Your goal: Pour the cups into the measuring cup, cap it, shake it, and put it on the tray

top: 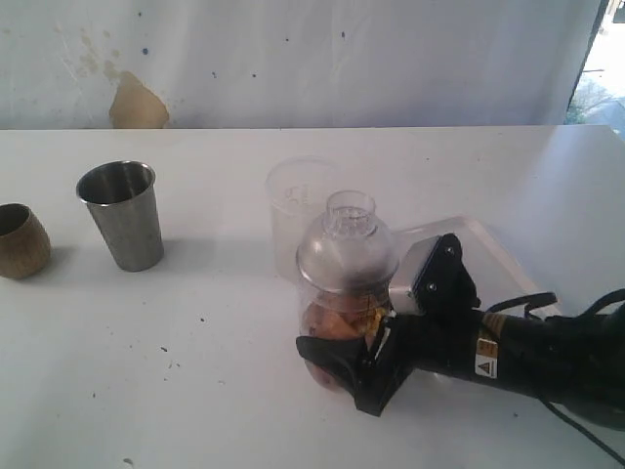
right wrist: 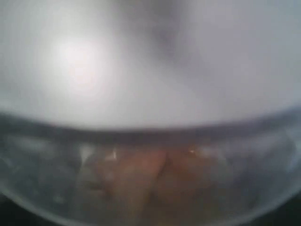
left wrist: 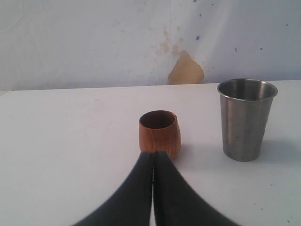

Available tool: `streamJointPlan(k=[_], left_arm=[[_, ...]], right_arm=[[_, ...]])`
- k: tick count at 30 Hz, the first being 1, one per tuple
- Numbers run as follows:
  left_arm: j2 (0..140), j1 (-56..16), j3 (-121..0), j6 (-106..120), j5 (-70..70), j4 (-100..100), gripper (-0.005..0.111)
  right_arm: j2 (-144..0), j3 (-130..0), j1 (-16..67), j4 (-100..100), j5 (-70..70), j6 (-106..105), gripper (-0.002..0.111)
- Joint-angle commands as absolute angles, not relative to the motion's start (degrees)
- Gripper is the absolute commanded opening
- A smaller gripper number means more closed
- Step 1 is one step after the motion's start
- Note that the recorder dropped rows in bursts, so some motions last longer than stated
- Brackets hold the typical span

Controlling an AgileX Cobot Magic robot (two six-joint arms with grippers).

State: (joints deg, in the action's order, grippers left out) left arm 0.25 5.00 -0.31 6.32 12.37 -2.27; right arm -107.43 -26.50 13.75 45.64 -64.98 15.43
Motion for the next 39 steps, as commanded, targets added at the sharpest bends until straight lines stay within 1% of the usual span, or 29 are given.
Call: streamJointPlan(k=[1, 2, 3, 4, 5, 6, 7, 9, 10, 12, 13, 14, 16, 17, 20, 21, 23, 24, 27, 28, 29, 30, 31, 33, 34, 35, 36, 37, 39], left_arm=[[0.0, 5.0, 0.0, 6.3, 11.6, -2.1, 0.001], [0.0, 5.0, 0.0, 6.3, 11.6, -2.1, 0.001], [0.0, 5.0, 0.0, 6.3, 11.6, -2.1, 0.001], [0.0, 5.0, 0.0, 6.3, 11.6, -2.1, 0.001], [0.0, 5.0, 0.0, 6.3, 11.6, -2.1, 0.001], [0.0, 5.0, 0.0, 6.3, 11.6, -2.1, 0.001], [0.0, 5.0, 0.0, 6.3, 11.6, -2.1, 0.001], [0.0, 5.0, 0.0, 6.3, 11.6, -2.1, 0.001], [0.0, 5.0, 0.0, 6.3, 11.6, -2.1, 0.001], [0.0, 5.0, 0.0, 6.3, 11.6, -2.1, 0.001], [0.0, 5.0, 0.0, 6.3, 11.6, -2.1, 0.001], [0.0, 5.0, 0.0, 6.3, 11.6, -2.1, 0.001], [0.0, 5.0, 0.0, 6.3, 11.6, -2.1, 0.001], [0.0, 5.0, 0.0, 6.3, 11.6, -2.1, 0.001], [0.0, 5.0, 0.0, 6.3, 11.6, -2.1, 0.001], [0.0, 5.0, 0.0, 6.3, 11.6, -2.1, 0.001], [0.0, 5.0, 0.0, 6.3, 11.6, -2.1, 0.001], [0.0, 5.0, 0.0, 6.3, 11.6, -2.1, 0.001], [0.0, 5.0, 0.0, 6.3, 11.6, -2.1, 0.001], [0.0, 5.0, 0.0, 6.3, 11.6, -2.1, 0.001], [0.0, 5.0, 0.0, 6.3, 11.6, -2.1, 0.001], [0.0, 5.0, 0.0, 6.3, 11.6, -2.1, 0.001], [0.0, 5.0, 0.0, 6.3, 11.6, -2.1, 0.001], [0.0, 5.0, 0.0, 6.3, 11.6, -2.1, 0.001], [0.0, 5.0, 0.0, 6.3, 11.6, -2.1, 0.001], [0.0, 5.0, 0.0, 6.3, 11.6, -2.1, 0.001], [0.0, 5.0, 0.0, 6.3, 11.6, -2.1, 0.001], [0.0, 5.0, 0.0, 6.3, 11.6, -2.1, 0.001], [0.0, 5.0, 0.0, 6.3, 11.6, -2.1, 0.001]], right_arm=[[-95.2, -27.7, 13.8, 30.9, -61.2, 16.7, 0.000], [-93.7, -28.1, 13.8, 31.6, -60.6, 19.6, 0.000], [-91.3, -28.4, 14.4, 42.4, -66.9, 24.2, 0.000], [-89.5, -28.8, 16.2, 46.7, -66.7, 23.2, 0.000], [-87.4, -29.4, 18.6, 37.6, -56.4, 20.7, 0.000], [-86.5, -30.2, 19.1, 29.9, -49.1, 17.0, 0.000], [-85.6, -30.4, 18.8, 30.4, -48.3, 19.0, 0.000], [-83.3, -30.7, 19.6, 43.2, -52.5, 25.9, 0.000], [-82.7, -31.1, 20.8, 42.6, -50.5, 24.5, 0.000], [-82.4, -32.8, 21.5, 26.1, -37.2, 16.5, 0.000], [-82.4, -33.4, 21.0, 21.3, -33.7, 14.6, 0.000], [-82.0, -33.4, 20.9, 24.9, -33.8, 16.7, 0.000], [-80.0, -33.1, 22.1, 39.7, -39.0, 26.7, 0.000], [-79.6, -33.4, 23.0, 40.5, -40.5, 27.0, 0.000], [-80.8, -34.9, 21.6, 19.1, -33.4, 16.2, 0.000], [-80.7, -34.8, 21.0, 19.9, -33.9, 18.5, 0.000], [-78.8, -34.1, 21.9, 34.7, -39.8, 27.7, 0.000], [-78.4, -34.1, 22.5, 37.3, -40.9, 27.6, 0.000], [-80.0, -35.5, 21.1, 14.4, -32.6, 15.6, 0.000], [-80.0, -35.4, 20.4, 14.9, -32.4, 17.2, 0.000], [-79.0, -34.9, 20.4, 22.4, -33.0, 22.8, 0.000], [-77.9, -34.2, 21.1, 33.0, -36.7, 29.1, 0.000], [-77.9, -34.3, 21.8, 35.4, -38.6, 27.0, 0.000], [-79.6, -35.4, 20.1, 15.2, -31.4, 16.9, 0.000], [-80.0, -35.3, 19.2, 11.0, -31.0, 15.4, 0.000], [-78.8, -34.5, 19.5, 26.9, -34.9, 26.3, 0.000], [-78.1, -34.2, 20.2, 35.7, -39.1, 31.7, 0.000], [-78.5, -34.6, 21.0, 32.1, -38.6, 26.0, 0.000], [-79.9, -35.5, 19.4, 9.5, -31.1, 16.8, 0.000]])
